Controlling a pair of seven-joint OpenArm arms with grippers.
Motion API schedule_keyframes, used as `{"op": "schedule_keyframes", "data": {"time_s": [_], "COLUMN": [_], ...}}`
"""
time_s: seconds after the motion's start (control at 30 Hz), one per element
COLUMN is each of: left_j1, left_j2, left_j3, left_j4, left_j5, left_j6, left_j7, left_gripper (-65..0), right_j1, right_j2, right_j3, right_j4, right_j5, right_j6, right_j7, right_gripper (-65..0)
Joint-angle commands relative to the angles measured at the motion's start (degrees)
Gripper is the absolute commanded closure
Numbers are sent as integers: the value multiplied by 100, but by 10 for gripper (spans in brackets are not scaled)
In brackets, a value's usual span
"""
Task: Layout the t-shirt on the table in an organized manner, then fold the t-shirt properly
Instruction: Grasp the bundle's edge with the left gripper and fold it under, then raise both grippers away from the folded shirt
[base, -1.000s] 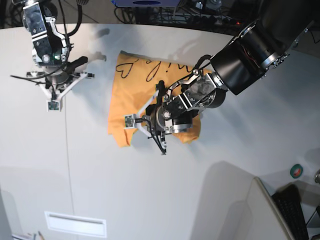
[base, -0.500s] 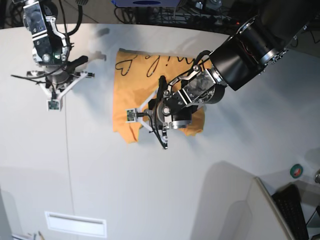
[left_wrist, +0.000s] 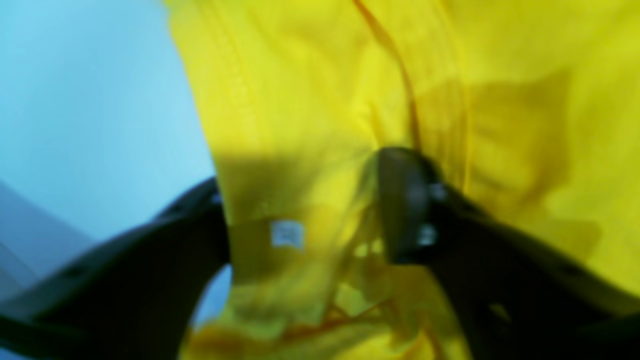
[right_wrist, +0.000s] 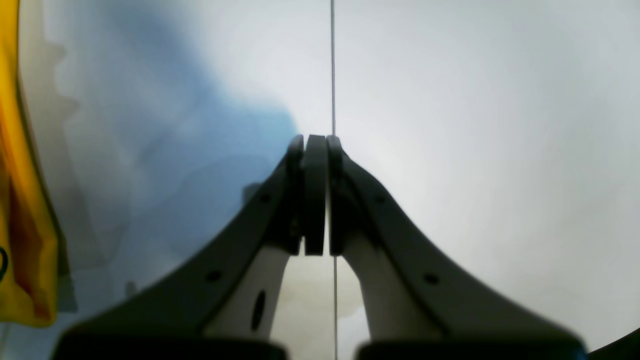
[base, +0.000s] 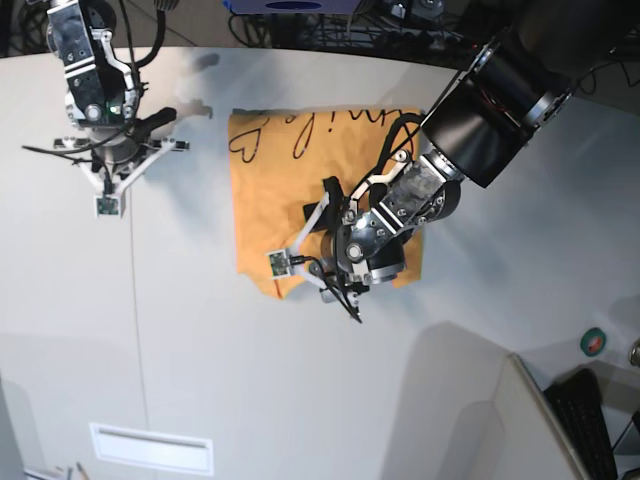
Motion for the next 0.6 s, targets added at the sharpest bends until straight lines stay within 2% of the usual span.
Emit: {"op": "schedule_keyframes", "data": {"time_s": [0.0, 0.1, 0.2, 0.27, 0.33, 0.37, 0.43, 0.47, 0.57], "left_j1": [-141, -106, 78, 316, 571, 782, 1415, 1731, 2795], "left_j2": [39, 30, 12, -155, -252, -269, -410, -463, -770], "left_j3": [-129, -428, -788, -1131, -1457, -1685, -2239, -2459, -3136], "left_j4": [294, 953, 1727, 2307, 2852, 3186, 3872, 4136, 4742], "left_j5": [-13, -13, -13, -13, -13, -13, -13, 5, 22], "left_j6": [52, 52, 52, 52, 52, 52, 52, 52, 52], "left_j7": [-45, -45, -45, 105, 430, 588, 746, 746, 746], "left_gripper": [-406, -456, -456, -448, -375, -286, -26, 0, 0], "right_j1": [35, 35, 18, -149, -299, -439, -782, -914, -1389], "right_j2": [44, 44, 44, 88, 105, 167, 351, 378, 395], "right_j3": [13, 13, 13, 40, 48, 92, 268, 339, 646], "right_j4": [111, 111, 305, 604, 973, 1219, 1694, 1861, 2221], "right_j5": [-37, -37, -37, -37, -46, -55, -46, -37, -37], "right_j6": [-9, -9, -9, -9, -9, -9, -9, -9, -9], "right_j7": [106, 106, 97, 97, 62, 53, 53, 53, 53], "right_gripper": [0, 0, 0, 0, 0, 0, 0, 0, 0]}}
